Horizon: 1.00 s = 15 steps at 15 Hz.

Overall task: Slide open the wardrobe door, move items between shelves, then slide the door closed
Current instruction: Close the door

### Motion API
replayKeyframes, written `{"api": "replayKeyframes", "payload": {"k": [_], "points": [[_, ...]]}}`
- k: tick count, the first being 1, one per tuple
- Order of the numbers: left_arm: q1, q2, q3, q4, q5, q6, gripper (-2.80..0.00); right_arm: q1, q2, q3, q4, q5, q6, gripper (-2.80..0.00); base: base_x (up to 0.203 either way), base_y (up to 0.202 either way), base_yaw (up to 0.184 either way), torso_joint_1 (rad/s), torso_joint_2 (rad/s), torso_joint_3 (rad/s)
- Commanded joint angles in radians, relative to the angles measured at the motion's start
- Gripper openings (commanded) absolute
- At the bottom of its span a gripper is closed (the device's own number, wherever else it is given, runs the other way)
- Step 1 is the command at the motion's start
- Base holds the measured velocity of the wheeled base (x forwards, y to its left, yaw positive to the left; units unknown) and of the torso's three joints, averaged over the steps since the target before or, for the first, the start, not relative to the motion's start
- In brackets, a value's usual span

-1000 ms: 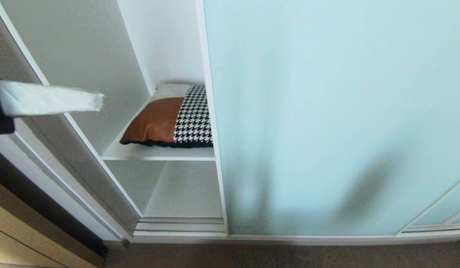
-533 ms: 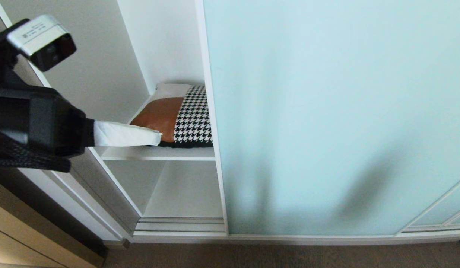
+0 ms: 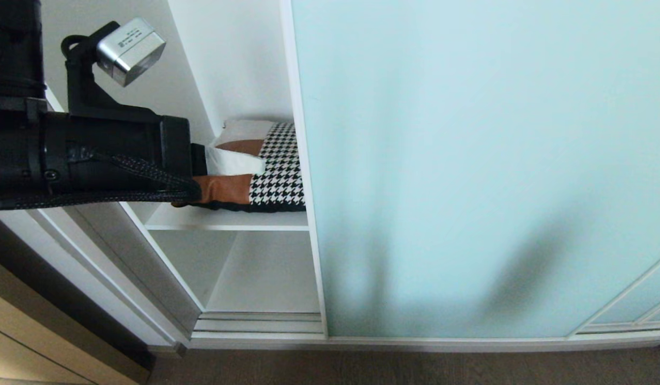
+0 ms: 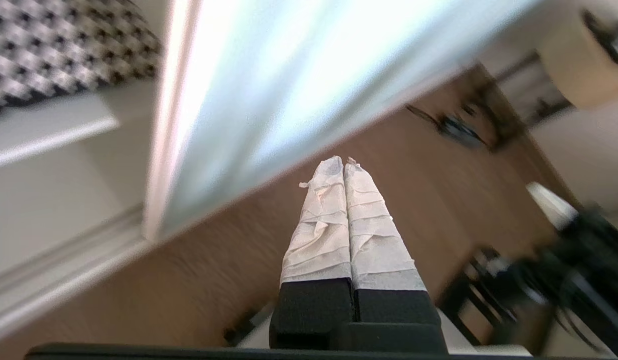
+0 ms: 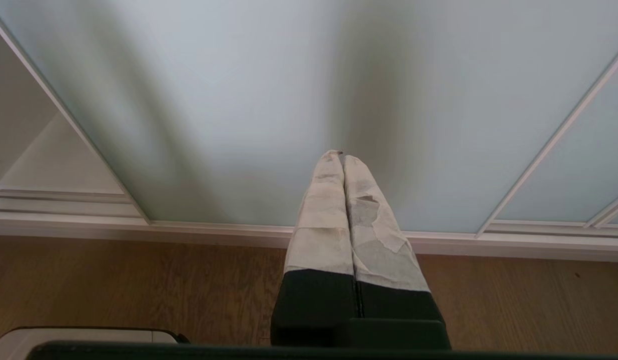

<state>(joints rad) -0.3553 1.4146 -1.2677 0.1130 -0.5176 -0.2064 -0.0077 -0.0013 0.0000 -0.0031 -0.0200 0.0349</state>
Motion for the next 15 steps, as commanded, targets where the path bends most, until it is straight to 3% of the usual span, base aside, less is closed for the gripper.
{"api": "replayKeyframes", "payload": {"k": [1,7,13,15], "points": [[-0.008,0.042,-0.001,-0.039,0.024,-0.005,-2.8,0.0,0.001,0.002,0.0,0.0,0.0,-2.8,0.0,0.0,0.0,0.0,0.0,0.0],[-0.063,0.11,-0.018,-0.086,0.045,-0.028,-2.8,0.0,0.001,0.001,0.0,0.0,0.0,-2.8,0.0,0.0,0.0,0.0,0.0,0.0],[-0.085,0.228,-0.061,-0.215,0.205,-0.116,-2.8,0.0,0.001,0.002,0.0,0.0,0.0,-2.8,0.0,0.0,0.0,0.0,0.0,0.0],[-0.085,0.241,-0.064,-0.237,0.214,-0.157,-2.8,0.0,0.001,0.002,0.0,0.0,0.0,-2.8,0.0,0.0,0.0,0.0,0.0,0.0]]}}
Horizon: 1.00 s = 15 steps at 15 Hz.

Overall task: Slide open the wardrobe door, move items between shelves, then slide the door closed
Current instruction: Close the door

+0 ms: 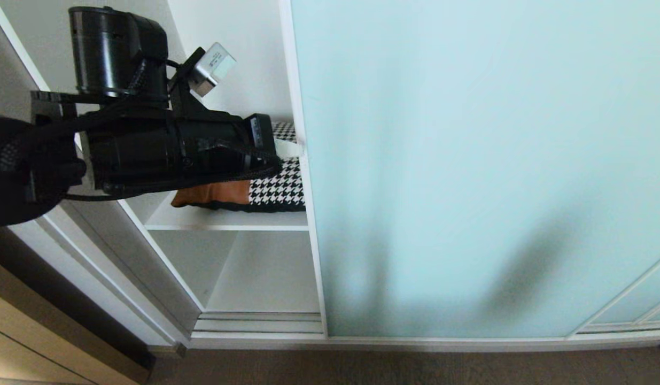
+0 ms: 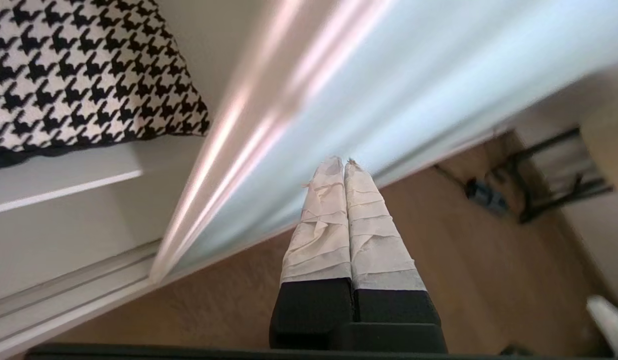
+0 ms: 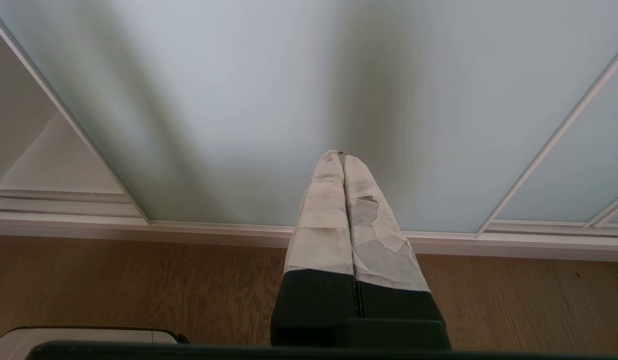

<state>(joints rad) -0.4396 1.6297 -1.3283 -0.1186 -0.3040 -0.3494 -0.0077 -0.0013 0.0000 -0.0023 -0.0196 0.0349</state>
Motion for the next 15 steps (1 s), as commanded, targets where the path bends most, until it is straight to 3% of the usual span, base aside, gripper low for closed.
{"api": "replayKeyframes", "payload": {"k": [1,6,15], "points": [[-0.001,0.027,-0.003,-0.006,0.0,-0.016,-2.8,0.0,0.001,0.002,-0.001,0.0,0.0,-2.8,0.0,0.0,0.0,0.0,0.0,0.0],[-0.001,0.061,-0.019,-0.016,0.005,-0.066,-2.8,0.0,0.001,0.002,-0.001,0.0,0.0,-2.8,0.0,0.0,0.0,0.0,0.0,0.0],[-0.001,0.082,-0.02,-0.091,0.139,-0.099,-2.8,0.0,0.001,0.002,-0.001,0.0,0.0,-2.8,0.0,0.0,0.0,0.0,0.0,0.0]]}}
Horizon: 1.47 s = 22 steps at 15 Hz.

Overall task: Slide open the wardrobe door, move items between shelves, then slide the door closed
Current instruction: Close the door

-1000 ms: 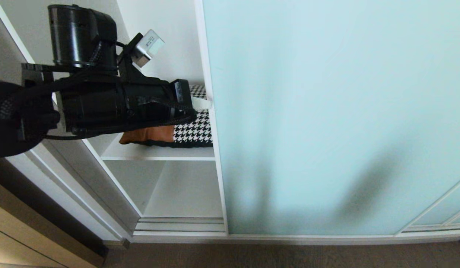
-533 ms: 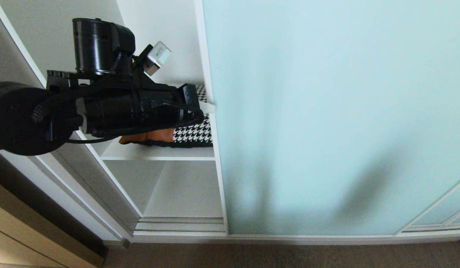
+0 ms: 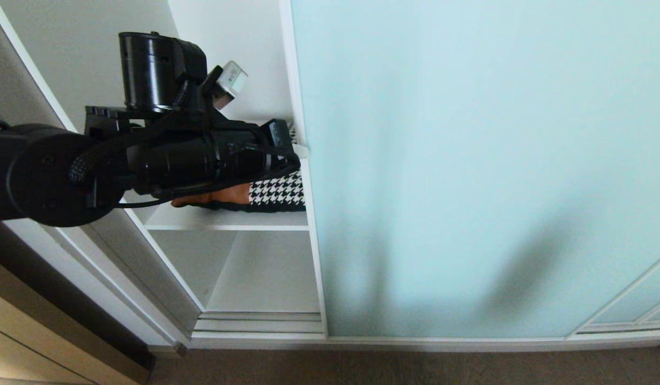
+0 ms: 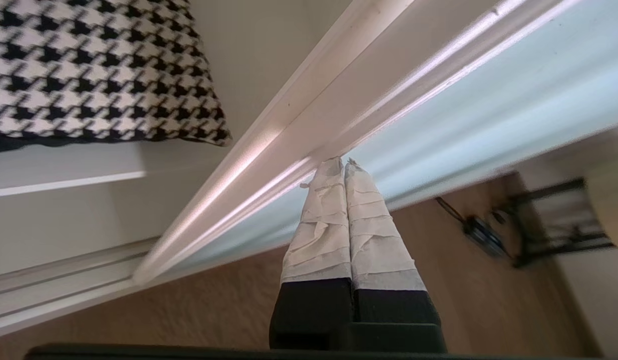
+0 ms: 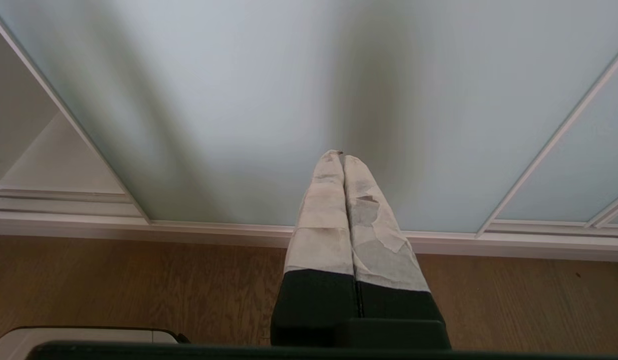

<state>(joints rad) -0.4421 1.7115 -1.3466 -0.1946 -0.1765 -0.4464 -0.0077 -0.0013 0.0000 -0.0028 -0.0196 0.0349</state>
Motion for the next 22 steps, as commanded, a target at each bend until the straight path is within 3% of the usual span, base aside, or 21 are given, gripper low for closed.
{"api": "replayKeyframes", "payload": {"k": [1,6,11,17,19,22], "points": [[0.002,-0.002,-0.001,-0.025,0.015,-0.001,-2.8,0.0,0.001,0.002,0.0,0.0,0.002,-2.8,0.0,0.0,0.0,0.0,0.0,0.0],[0.003,-0.035,0.006,-0.028,0.029,0.0,-2.8,0.0,0.001,0.001,0.0,0.0,0.0,-2.8,0.0,0.0,0.0,0.0,0.0,0.0],[0.003,-0.043,0.011,-0.031,0.137,0.051,-2.8,0.0,0.001,0.001,0.0,0.0,0.0,-2.8,0.0,0.0,0.0,0.0,0.0,0.0],[0.02,-0.127,0.073,-0.035,0.134,0.065,-2.8,0.0,0.001,0.002,0.0,0.0,0.0,-2.8,0.0,0.0,0.0,0.0,0.0,0.0],[0.022,-0.207,0.1,-0.027,0.094,0.063,-2.8,0.0,0.001,0.002,0.0,0.0,0.0,-2.8,0.0,0.0,0.0,0.0,0.0,0.0],[0.003,-0.313,0.13,0.041,-0.1,0.056,-2.8,0.0,0.001,0.002,0.0,0.0,0.0,-2.8,0.0,0.0,0.0,0.0,0.0,0.0]]}}
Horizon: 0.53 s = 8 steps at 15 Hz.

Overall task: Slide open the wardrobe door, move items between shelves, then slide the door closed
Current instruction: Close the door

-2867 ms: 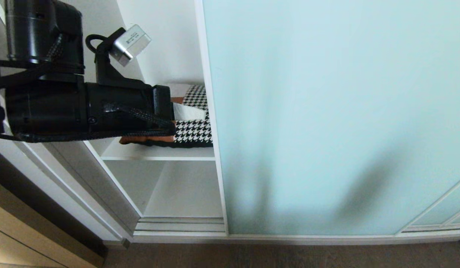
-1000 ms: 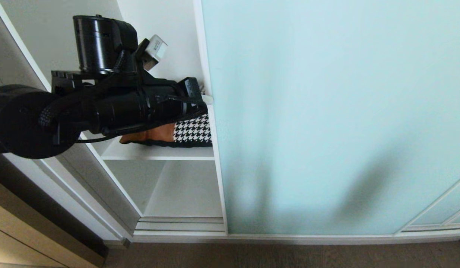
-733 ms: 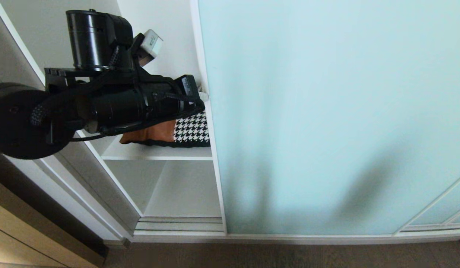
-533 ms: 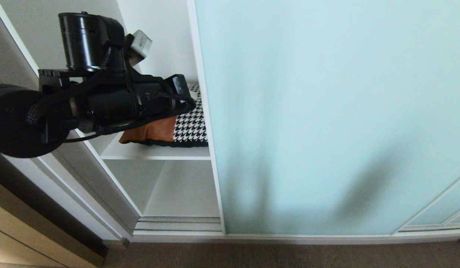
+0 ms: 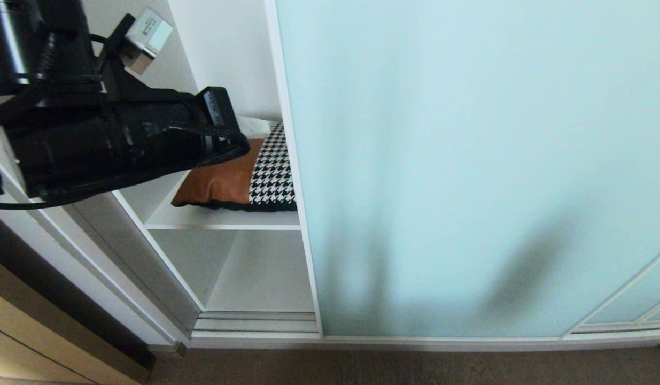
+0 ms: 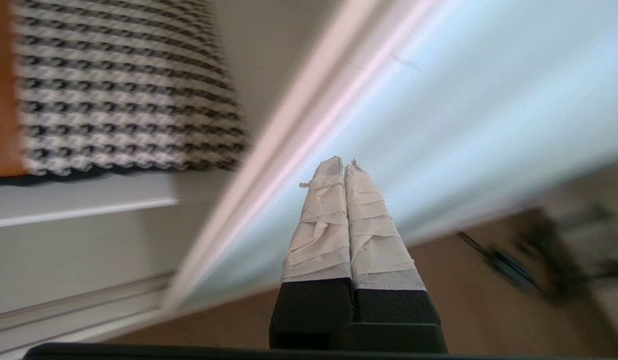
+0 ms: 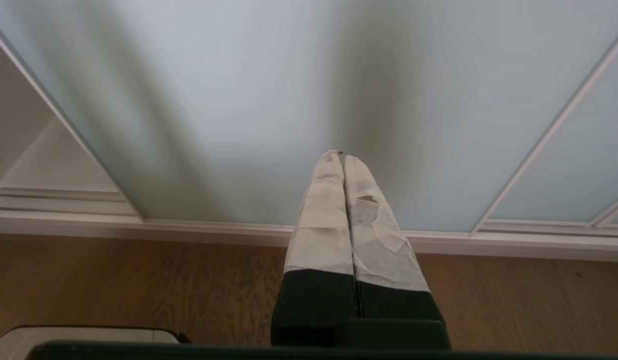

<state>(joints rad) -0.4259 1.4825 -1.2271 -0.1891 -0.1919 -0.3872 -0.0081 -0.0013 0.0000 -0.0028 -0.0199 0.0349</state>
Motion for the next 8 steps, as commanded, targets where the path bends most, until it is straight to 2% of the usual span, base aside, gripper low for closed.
{"api": "replayKeyframes", "payload": {"k": [1,4,8], "points": [[-0.029,-0.084,0.007,0.061,-0.115,-0.006,-2.8,0.0,0.001,0.002,0.0,0.0,0.0,-2.8,0.0,0.0,0.0,0.0,0.0,0.0],[-0.031,0.023,-0.025,0.055,-0.114,-0.011,-2.8,0.0,0.001,0.001,0.0,0.0,0.0,-2.8,0.0,0.0,0.0,0.0,0.0,0.0],[-0.031,0.167,-0.095,0.04,-0.091,-0.054,-2.8,0.0,0.001,0.001,0.0,0.0,0.0,-2.8,0.0,0.0,0.0,0.0,0.0,0.0]]}}
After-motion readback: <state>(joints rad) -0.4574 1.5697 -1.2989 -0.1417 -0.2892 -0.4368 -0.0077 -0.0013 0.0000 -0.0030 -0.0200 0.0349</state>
